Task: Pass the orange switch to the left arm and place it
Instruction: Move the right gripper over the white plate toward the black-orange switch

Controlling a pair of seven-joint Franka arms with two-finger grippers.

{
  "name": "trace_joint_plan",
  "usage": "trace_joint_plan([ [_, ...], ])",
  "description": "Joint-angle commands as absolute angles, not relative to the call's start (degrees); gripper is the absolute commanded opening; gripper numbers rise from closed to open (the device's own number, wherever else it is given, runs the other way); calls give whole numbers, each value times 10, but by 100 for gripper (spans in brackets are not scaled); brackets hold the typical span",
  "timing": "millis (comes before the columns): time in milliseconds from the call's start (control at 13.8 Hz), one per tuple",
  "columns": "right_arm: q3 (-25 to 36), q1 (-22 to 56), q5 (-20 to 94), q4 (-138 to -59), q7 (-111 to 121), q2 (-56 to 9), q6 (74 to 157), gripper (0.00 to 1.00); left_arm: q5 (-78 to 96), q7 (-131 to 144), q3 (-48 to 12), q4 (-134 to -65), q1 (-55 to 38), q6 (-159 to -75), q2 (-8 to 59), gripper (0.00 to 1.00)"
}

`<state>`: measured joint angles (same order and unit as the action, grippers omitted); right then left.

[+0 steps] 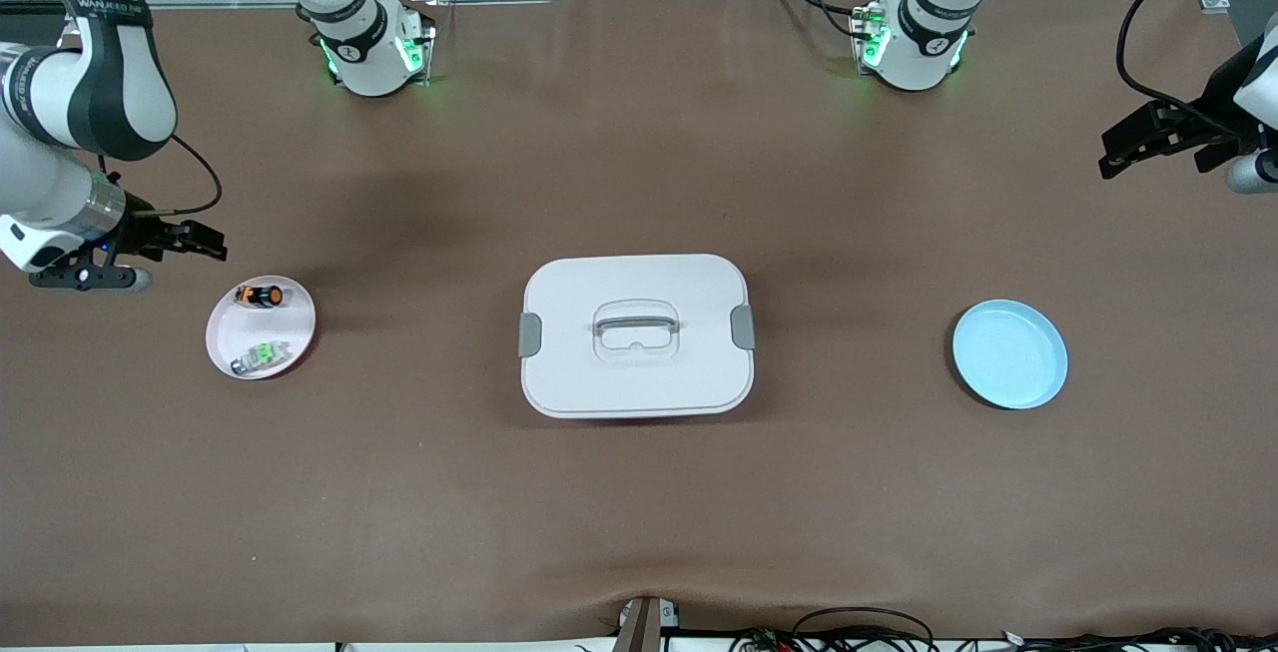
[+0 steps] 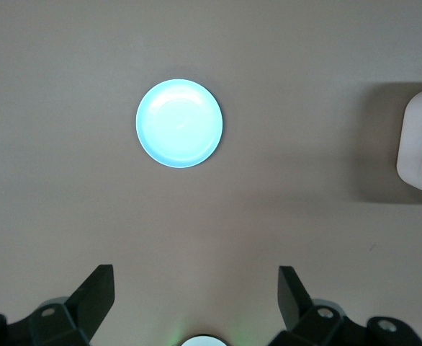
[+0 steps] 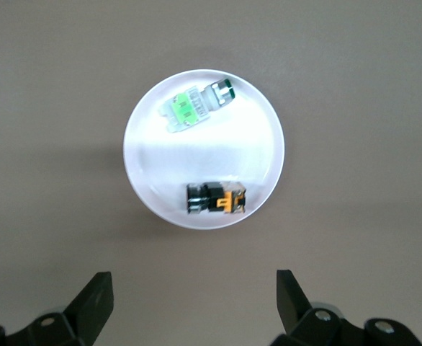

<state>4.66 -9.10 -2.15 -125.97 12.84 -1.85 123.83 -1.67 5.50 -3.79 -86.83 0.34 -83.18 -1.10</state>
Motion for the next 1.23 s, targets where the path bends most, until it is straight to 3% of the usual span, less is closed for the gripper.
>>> trace_joint_plan([
  [0, 40, -123, -13, -1258, 174, -60, 1278, 100, -22, 40, -38, -857, 6, -818, -10, 100],
  [507, 39, -128, 39, -1260, 185, -127, 1345, 100, -23, 40, -38, -858, 13, -818, -12, 100],
  [1159, 38, -128, 40, -1285, 230, -163, 1416, 100, -22, 41, -38, -858, 15, -817, -10, 100],
])
